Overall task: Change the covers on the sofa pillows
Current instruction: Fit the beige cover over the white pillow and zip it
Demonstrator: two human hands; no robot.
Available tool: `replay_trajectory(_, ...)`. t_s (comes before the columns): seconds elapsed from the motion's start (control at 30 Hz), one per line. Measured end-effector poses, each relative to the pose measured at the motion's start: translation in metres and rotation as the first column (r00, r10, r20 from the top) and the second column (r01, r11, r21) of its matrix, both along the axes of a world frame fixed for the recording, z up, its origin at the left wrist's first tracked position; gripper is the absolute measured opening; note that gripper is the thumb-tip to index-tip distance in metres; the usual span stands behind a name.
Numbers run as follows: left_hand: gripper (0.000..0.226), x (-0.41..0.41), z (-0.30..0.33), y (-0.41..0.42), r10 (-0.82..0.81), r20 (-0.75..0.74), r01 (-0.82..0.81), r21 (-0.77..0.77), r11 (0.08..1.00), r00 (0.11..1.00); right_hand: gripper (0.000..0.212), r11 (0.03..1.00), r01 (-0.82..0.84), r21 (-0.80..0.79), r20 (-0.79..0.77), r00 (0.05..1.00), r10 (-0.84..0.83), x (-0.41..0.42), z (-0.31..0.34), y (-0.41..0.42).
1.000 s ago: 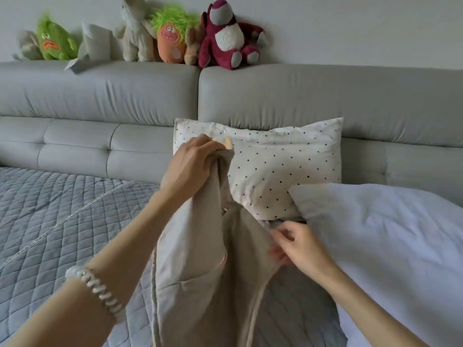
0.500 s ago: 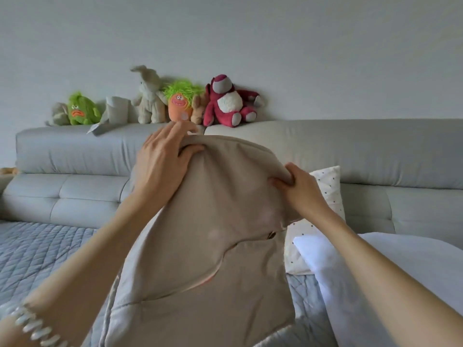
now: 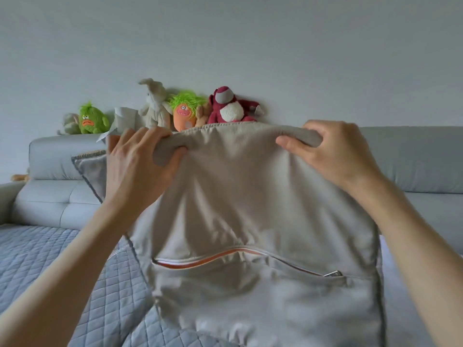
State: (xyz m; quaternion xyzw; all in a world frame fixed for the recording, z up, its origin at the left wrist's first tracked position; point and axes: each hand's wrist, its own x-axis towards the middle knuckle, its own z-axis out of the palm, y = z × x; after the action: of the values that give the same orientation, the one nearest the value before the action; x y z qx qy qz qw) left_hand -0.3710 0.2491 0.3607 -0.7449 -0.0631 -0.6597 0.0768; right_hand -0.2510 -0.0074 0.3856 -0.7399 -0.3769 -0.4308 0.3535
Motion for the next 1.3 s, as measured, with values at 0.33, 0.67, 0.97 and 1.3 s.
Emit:
replay_trajectory(0.33, 0.032, 0.084, -0.036, 0.041, 0.132, -0.458, -0.150, -0.004, 0.989, 0.879, 0.055, 0.828, 0.305, -0.471, -0.066, 0.923, -0.378, 0.094, -0.055, 0.049)
replay_trajectory(0.67, 0.026, 0.233, -0.122, 0.091, 0.203, -0.649, -0.209, 0.069, 0.975, 0.733, 0.055, 0.603, 0.323, -0.730, -0.044, 0.858, -0.513, 0.229, -0.156, 0.115)
replay_trajectory(0.97, 0.029, 0.293, -0.239, 0.130, 0.111, -0.755, -0.219, -0.045, 0.975, 0.647, 0.065, 0.672, 0.429, -0.603, 0.034, 0.856, -0.515, 0.282, -0.253, 0.150)
replay_trajectory(1.3, 0.038, 0.235, -0.253, 0.107, -0.270, -0.779, -0.053, -0.361, 0.931, 0.565, 0.045, 0.704, 0.224, -0.674, -0.131, 0.902, -0.411, 0.209, -0.269, 0.145)
